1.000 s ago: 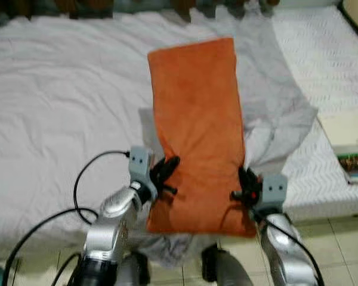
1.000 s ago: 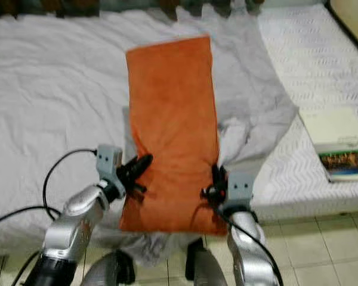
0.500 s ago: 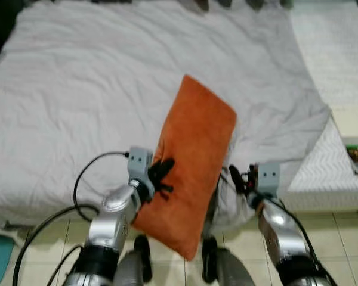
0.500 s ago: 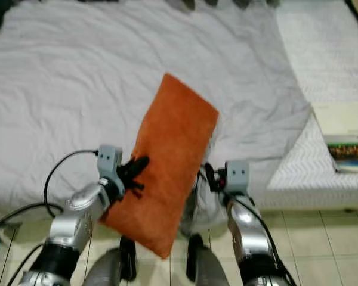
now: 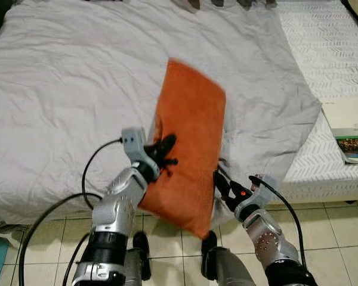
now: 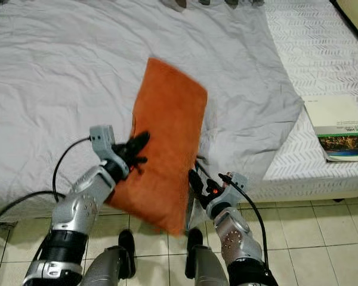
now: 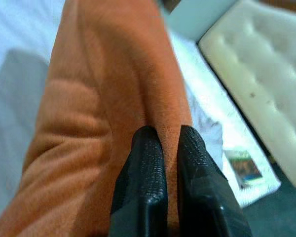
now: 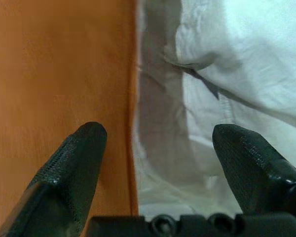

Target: Clean up the room

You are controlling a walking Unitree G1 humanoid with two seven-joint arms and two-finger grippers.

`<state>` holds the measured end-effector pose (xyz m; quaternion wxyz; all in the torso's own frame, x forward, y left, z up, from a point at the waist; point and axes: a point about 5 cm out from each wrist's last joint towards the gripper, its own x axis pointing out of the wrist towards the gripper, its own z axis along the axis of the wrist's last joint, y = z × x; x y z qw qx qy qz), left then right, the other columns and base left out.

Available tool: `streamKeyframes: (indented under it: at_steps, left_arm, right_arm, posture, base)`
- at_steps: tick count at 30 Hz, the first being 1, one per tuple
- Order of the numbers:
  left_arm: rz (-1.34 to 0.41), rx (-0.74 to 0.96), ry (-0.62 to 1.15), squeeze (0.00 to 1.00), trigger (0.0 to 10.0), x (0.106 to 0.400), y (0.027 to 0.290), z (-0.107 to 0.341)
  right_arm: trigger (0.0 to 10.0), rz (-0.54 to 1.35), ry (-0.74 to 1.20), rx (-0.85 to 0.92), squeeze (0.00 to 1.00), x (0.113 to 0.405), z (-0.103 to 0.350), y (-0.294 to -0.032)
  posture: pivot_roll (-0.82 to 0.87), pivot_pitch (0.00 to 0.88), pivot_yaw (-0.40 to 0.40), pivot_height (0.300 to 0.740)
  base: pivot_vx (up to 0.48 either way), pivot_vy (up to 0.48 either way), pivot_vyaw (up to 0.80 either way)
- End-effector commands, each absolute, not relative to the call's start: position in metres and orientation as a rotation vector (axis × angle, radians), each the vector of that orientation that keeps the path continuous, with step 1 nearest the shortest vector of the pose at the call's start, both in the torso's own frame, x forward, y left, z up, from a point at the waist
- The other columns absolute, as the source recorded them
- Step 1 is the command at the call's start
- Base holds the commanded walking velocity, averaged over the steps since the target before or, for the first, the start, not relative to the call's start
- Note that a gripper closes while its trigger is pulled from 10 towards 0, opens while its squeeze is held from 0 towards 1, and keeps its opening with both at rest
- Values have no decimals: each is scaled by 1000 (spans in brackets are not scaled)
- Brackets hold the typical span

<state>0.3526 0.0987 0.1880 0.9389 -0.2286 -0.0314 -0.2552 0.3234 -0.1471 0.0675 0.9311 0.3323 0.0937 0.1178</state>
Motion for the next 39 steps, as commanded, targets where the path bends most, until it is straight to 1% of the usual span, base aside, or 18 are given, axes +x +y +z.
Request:
streamKeyframes:
  at_steps: [1,5,6,7,8,10,12,13,16,18,19,21,24,29,30,31,32,39]
  left_arm:
    - [-501,-425,-124,0,0,358,107,194]
    - [-437,-360,-86,0,0,365,119,181]
    - [-415,-285,-54,0,0,364,123,171]
    - [-415,-285,-54,0,0,364,123,171]
    - [-414,-250,-49,0,0,362,125,169]
    - [-435,-157,-64,0,0,355,128,167]
    - [-448,-60,-103,0,0,348,138,172]
    - [-448,-60,-103,0,0,348,138,172]
    - [-431,1,-141,0,0,340,156,184]
    - [-419,23,-143,0,0,336,162,185]
    - [-423,66,-147,0,0,329,163,185]
    - [-423,66,-147,0,0,329,163,185]
    - [-403,137,-161,0,0,320,165,182]
    - [-385,158,-160,0,118,323,164,177]
    - [-379,161,-157,0,4039,325,162,175]
    - [-379,161,-157,0,4039,325,162,175]
    - [-374,173,-149,0,10000,326,160,172]
    - [-371,161,-125,0,10000,340,155,167]
  right_arm:
    - [10000,234,214,650,0,319,60,-153]
    - [10000,242,212,569,0,319,62,-154]
    - [10000,198,174,407,0,319,68,-161]
    - [10000,198,174,407,0,319,68,-161]
    - [10000,164,137,325,0,318,74,-167]
    - [10000,107,53,211,0,313,87,-178]
    - [10000,53,-29,107,0,301,100,-188]
    - [10000,53,-29,107,0,301,100,-188]
    - [10000,-41,-91,37,0,282,112,-200]
    - [10000,-63,-105,29,0,274,114,-202]
    - [10000,-68,-131,12,0,267,118,-201]
    - [10000,-68,-131,12,0,267,118,-201]
    - [10000,-96,-175,-23,0,258,122,-202]
    - [10000,-130,-228,-91,0,258,128,-206]
    - [10000,-144,-251,-115,0,259,131,-208]
    - [10000,-144,-251,-115,0,259,131,-208]
    - [10000,-165,-262,-124,0,260,132,-210]
    - [10000,-213,-229,-108,0,273,125,-212]
  posture:
    - [-7,339,-48,740]
    - [-13,328,-45,740]
    - [-19,299,-38,740]
    - [-19,299,-38,740]
    - [-20,288,-38,740]
    - [-19,231,-31,740]
    - [-15,170,-29,740]
    - [-15,170,-29,740]
    - [-5,87,-17,740]
    - [1,49,-13,740]
    - [3,6,-11,740]
    - [3,6,-11,740]
    - [16,0,-17,740]
    - [18,0,-17,740]
    - [19,0,-15,740]
    - [19,0,-15,740]
    - [18,0,-10,740]
    - [0,0,4,740]
  base:
    - [0,0,0]
    - [0,0,0]
    - [0,0,0]
    - [0,0,0]
    - [0,0,0]
    - [0,0,0]
    - [0,0,0]
    - [0,0,0]
    - [0,0,0]
    - [0,0,0]
    - [0,0,0]
    - [0,0,0]
    - [0,0,0]
    - [0,0,0]
    - [0,0,0]
    - [0,0,0]
    - [0,0,0]
    - [0,0,0]
